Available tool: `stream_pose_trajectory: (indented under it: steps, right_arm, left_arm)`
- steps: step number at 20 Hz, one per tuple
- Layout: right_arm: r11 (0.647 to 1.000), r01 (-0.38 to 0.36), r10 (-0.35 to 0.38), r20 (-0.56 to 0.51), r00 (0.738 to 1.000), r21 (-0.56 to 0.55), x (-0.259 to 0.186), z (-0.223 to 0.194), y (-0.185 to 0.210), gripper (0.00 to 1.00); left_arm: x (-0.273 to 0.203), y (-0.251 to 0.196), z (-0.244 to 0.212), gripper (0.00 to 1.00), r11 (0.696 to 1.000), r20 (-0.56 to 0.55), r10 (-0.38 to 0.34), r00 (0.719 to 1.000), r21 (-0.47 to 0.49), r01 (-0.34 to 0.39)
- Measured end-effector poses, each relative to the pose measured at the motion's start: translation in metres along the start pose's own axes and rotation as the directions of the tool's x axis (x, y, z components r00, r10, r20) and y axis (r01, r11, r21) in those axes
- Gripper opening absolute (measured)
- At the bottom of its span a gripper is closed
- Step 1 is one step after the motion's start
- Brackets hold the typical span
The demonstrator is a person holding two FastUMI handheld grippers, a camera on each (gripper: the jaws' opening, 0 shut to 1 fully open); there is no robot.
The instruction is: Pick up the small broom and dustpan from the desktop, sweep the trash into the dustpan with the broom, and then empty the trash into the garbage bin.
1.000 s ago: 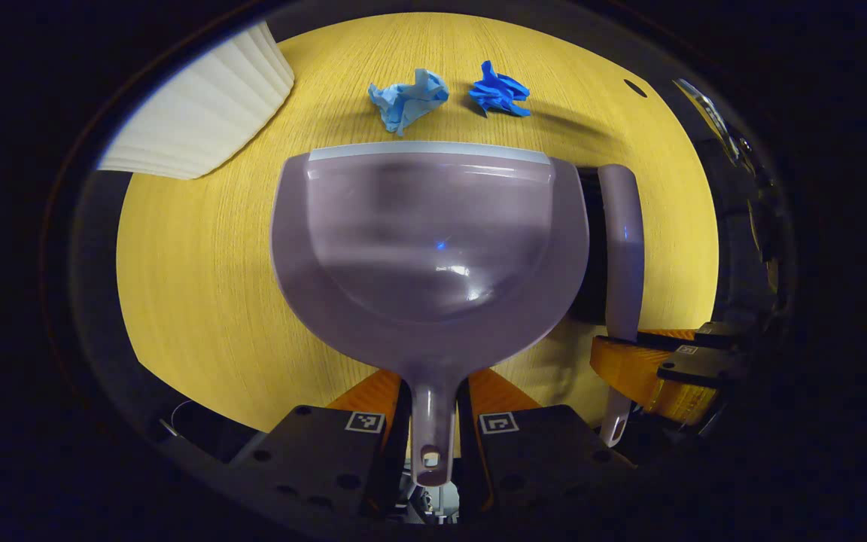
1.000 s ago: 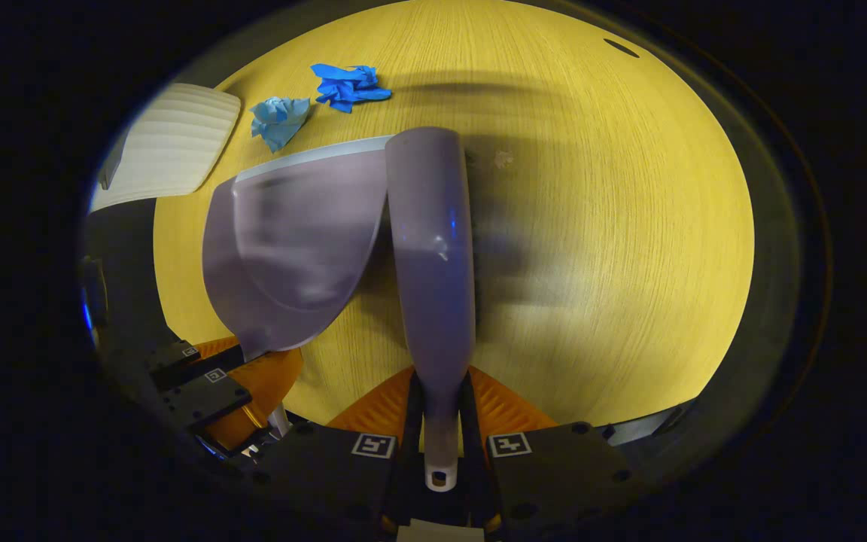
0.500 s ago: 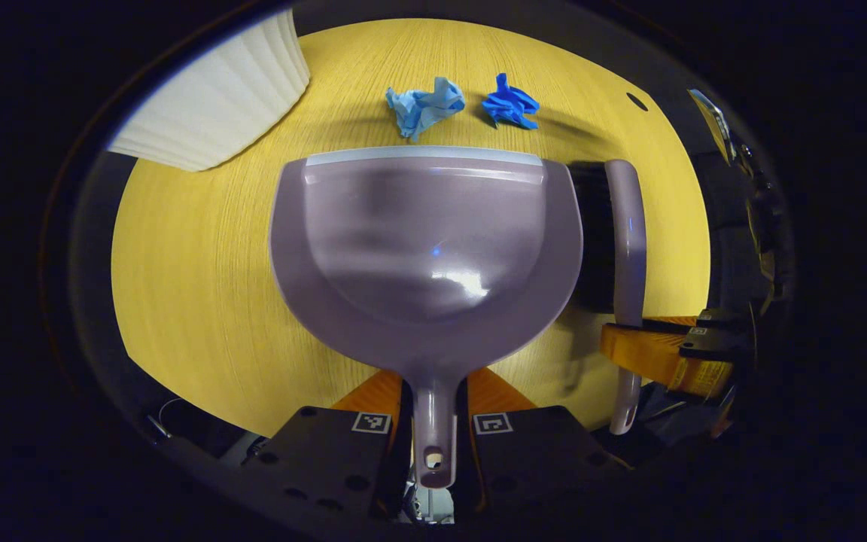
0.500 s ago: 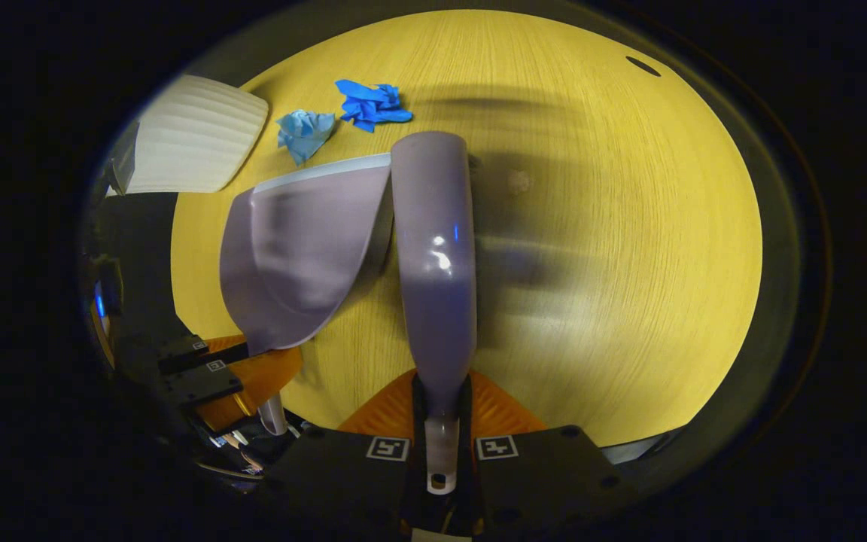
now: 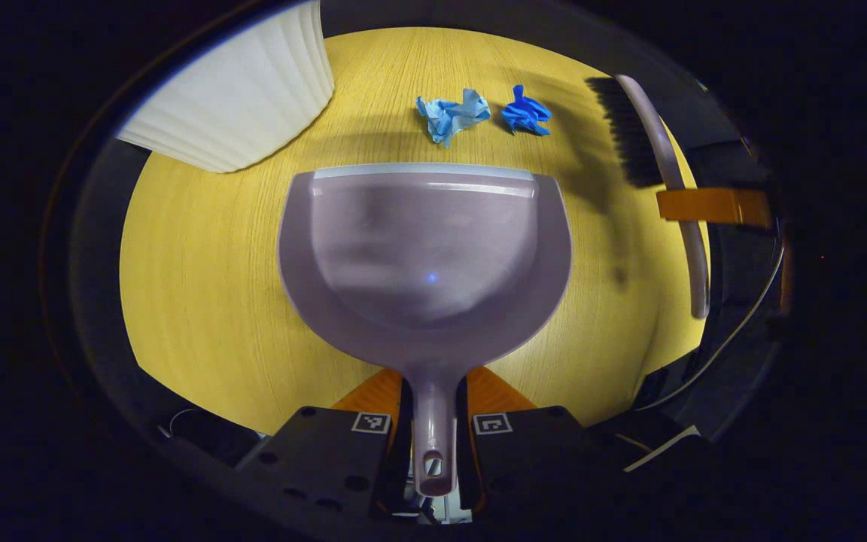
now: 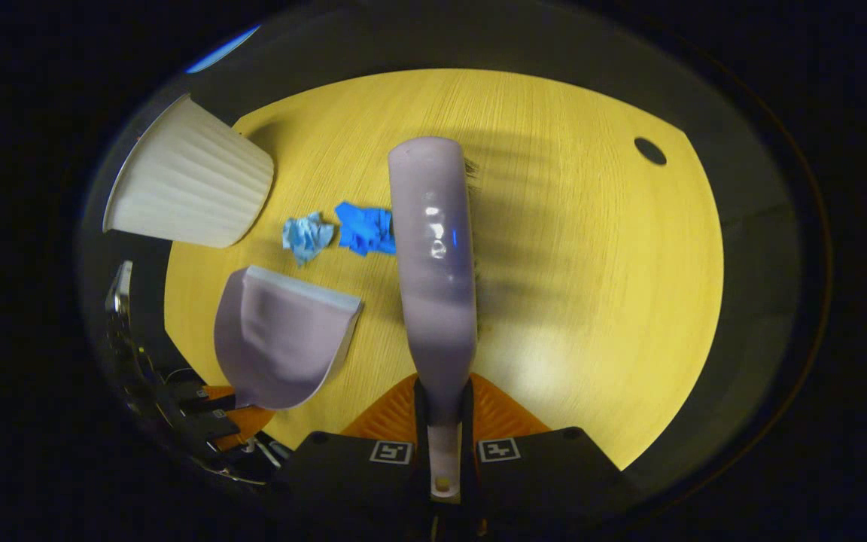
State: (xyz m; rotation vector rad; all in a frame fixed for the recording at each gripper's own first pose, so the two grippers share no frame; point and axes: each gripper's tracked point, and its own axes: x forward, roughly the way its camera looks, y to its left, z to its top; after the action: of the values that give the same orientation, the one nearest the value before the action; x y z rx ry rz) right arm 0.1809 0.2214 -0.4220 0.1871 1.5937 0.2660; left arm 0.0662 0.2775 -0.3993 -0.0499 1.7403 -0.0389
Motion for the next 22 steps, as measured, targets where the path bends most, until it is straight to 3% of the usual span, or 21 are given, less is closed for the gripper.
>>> stream_pose_trajectory:
  steps: [5,8,11,13,17,20,22]
  right_arm:
    - [0.984,0.031,-0.042,-0.06,0.997,-0.176,0.017,0.048,-0.012,0.17]
    - [0.933,0.073,-0.116,-0.102,0.988,-0.352,0.033,0.073,-0.02,0.17]
    - [0.892,0.033,-0.105,-0.136,0.985,-0.451,0.048,0.094,0.0,0.17]
    - [0.837,0.018,-0.123,-0.156,0.98,-0.546,0.059,0.098,0.012,0.17]
    - [0.746,-0.096,-0.096,-0.249,0.964,-0.659,0.07,0.084,0.053,0.17]
    - [0.64,-0.153,-0.105,-0.283,0.953,-0.753,0.066,0.067,0.071,0.17]
    - [0.566,-0.233,-0.093,-0.342,0.935,-0.791,0.052,0.055,0.084,0.17]
  left_arm:
    - [0.001,0.005,-0.001,0.24,1.0,-0.015,0.013,1.0,0.015,-0.012]
    - [0.002,0.011,0.0,0.24,0.998,-0.03,0.043,0.999,0.05,-0.041]
    - [0.008,0.018,-0.003,0.23,0.995,-0.034,0.07,0.997,0.079,-0.067]
    - [0.013,0.024,-0.008,0.24,0.991,-0.052,0.092,0.994,0.103,-0.087]
    - [0.011,0.028,-0.013,0.24,0.983,-0.054,0.125,0.991,0.139,-0.116]
    - [0.011,0.028,-0.013,0.23,0.975,-0.047,0.139,0.989,0.179,-0.128]
    - [0.011,0.027,-0.015,0.23,0.968,-0.039,0.154,0.987,0.207,-0.143]
